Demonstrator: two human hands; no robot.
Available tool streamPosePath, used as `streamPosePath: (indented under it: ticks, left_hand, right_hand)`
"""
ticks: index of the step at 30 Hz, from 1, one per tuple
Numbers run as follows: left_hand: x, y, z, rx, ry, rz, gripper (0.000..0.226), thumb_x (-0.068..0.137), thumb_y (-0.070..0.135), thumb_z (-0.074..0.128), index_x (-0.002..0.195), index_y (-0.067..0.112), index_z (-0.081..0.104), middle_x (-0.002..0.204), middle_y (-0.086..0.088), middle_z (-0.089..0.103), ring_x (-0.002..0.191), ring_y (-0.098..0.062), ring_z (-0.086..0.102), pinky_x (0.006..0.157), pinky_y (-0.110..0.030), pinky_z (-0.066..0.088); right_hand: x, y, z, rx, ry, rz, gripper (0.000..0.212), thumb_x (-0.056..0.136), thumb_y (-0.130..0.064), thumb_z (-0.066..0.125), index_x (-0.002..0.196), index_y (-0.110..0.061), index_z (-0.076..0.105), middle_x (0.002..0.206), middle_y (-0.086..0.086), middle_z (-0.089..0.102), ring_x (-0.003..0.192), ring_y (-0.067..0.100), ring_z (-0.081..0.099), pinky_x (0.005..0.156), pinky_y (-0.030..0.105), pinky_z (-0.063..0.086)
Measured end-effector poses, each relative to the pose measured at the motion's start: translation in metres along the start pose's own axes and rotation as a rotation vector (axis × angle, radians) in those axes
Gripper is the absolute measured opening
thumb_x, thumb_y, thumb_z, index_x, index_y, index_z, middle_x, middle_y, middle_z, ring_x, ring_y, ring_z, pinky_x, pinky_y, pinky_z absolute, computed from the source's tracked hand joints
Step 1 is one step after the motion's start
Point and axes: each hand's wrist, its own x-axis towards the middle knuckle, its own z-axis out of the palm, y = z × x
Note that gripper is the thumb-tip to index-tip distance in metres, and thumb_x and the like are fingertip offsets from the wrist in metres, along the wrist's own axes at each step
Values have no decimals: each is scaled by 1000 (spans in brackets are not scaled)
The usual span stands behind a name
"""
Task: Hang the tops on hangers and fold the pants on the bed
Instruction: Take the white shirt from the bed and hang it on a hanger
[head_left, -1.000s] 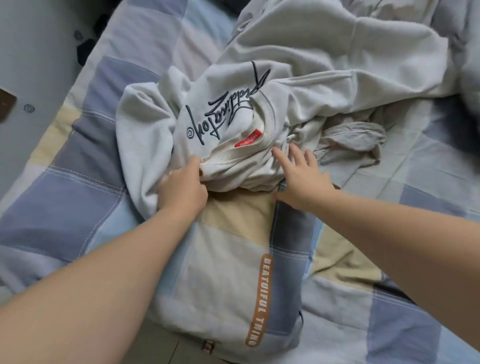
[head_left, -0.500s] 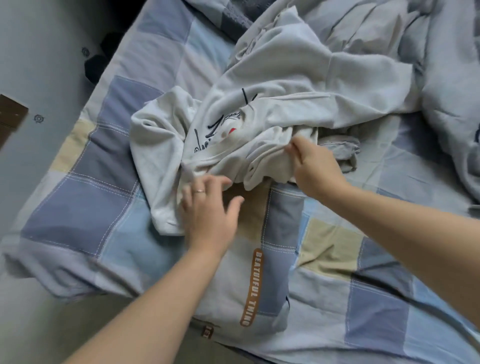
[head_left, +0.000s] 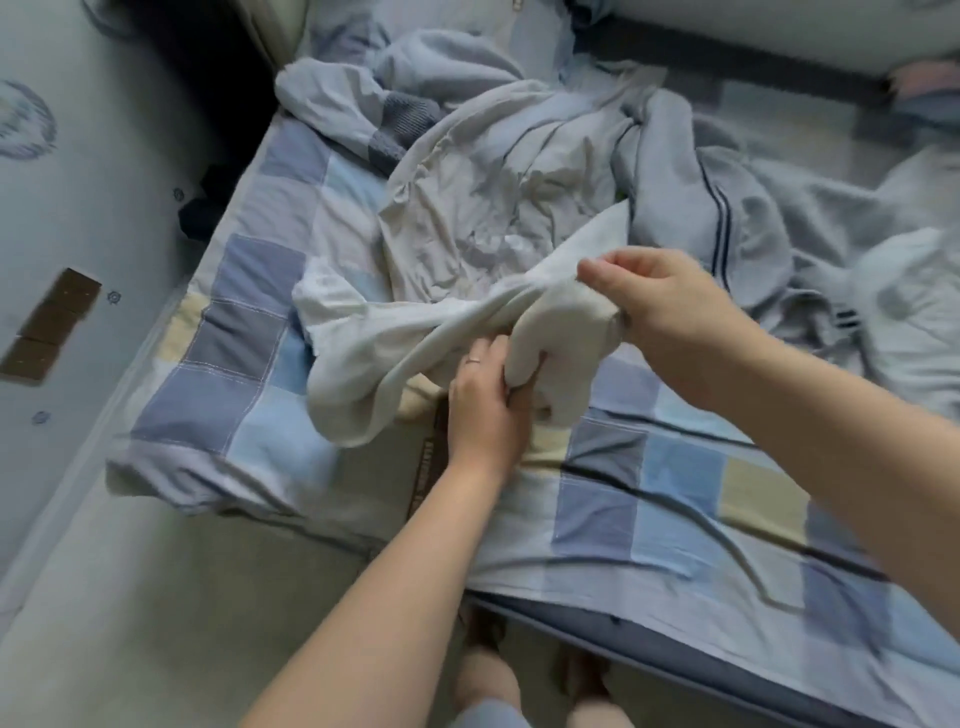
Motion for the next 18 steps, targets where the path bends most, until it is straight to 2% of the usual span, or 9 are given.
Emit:
streamPosePath:
  ticks: [2,5,7,9,11,12,15,16,18]
  left_hand:
    - [-27,38,0,-160,18,-31,20,101,26,52,99,11,65,93,-4,67,92,-20,63,82,-49,52]
    - [-62,88,1,-289,26,-29,20,100,24,50,99,10,65,89,-6,67,84,-12,58,78,-41,50]
    - [-78,118,4,-311,0,-14,18,98,14,46,97,10,64,86,-8,63,80,-11,54,72,-34,46]
    - [-90,149,11,-350,-11,-41,17,97,13,47,90,13,62,76,-2,58,72,-9,49,64,-29,41]
    - [-99,180,25,-331,6,-21,19,100,14,50,85,18,61,72,8,55,68,-7,47,61,-26,39]
    - [-102,194,34,-307,5,4,20,101,12,52,84,19,60,72,9,54,68,-7,47,61,-26,39]
    - [-112,236,64,-275,-15,64,23,102,16,55,79,15,54,72,3,52,67,-12,46,62,-34,40]
    - [-115,249,75,-254,-9,90,22,101,20,57,80,15,54,74,1,55,69,-16,50,64,-37,43]
    - [-127,274,94,-198,60,144,14,98,25,63,87,19,57,84,-1,61,78,-21,59,73,-43,50]
  right_hand:
    - [-35,-17,-34,119,54,19,14,97,-24,65,88,-15,70,77,1,67,67,12,59,68,30,46]
    - [-89,-31,-85,264,76,17,10,90,-23,73,96,-17,70,76,-2,67,63,9,60,61,25,48]
    - [-124,-38,-118,344,-5,10,27,82,-16,77,106,-16,67,72,-2,68,56,10,61,50,22,47]
    - [-157,-45,-152,373,-130,-35,45,77,-2,74,118,-15,62,76,3,69,58,14,64,50,21,50]
    - [-187,-52,-182,319,-201,-125,50,79,13,66,120,-15,61,79,5,69,62,15,64,54,22,53]
    - [-200,-55,-194,257,-193,-177,48,80,14,65,115,-18,64,81,5,69,64,16,64,56,23,53]
    - [-237,-67,-220,3,-25,-371,30,81,-3,66,101,-25,71,87,-1,69,71,17,60,61,29,52]
    - [-247,-70,-227,-66,35,-433,26,83,-5,64,99,-24,72,89,-2,70,70,18,60,59,33,51]
    - [-263,-75,-240,-180,147,-525,24,87,-1,60,96,-20,72,91,3,73,64,31,58,53,42,47]
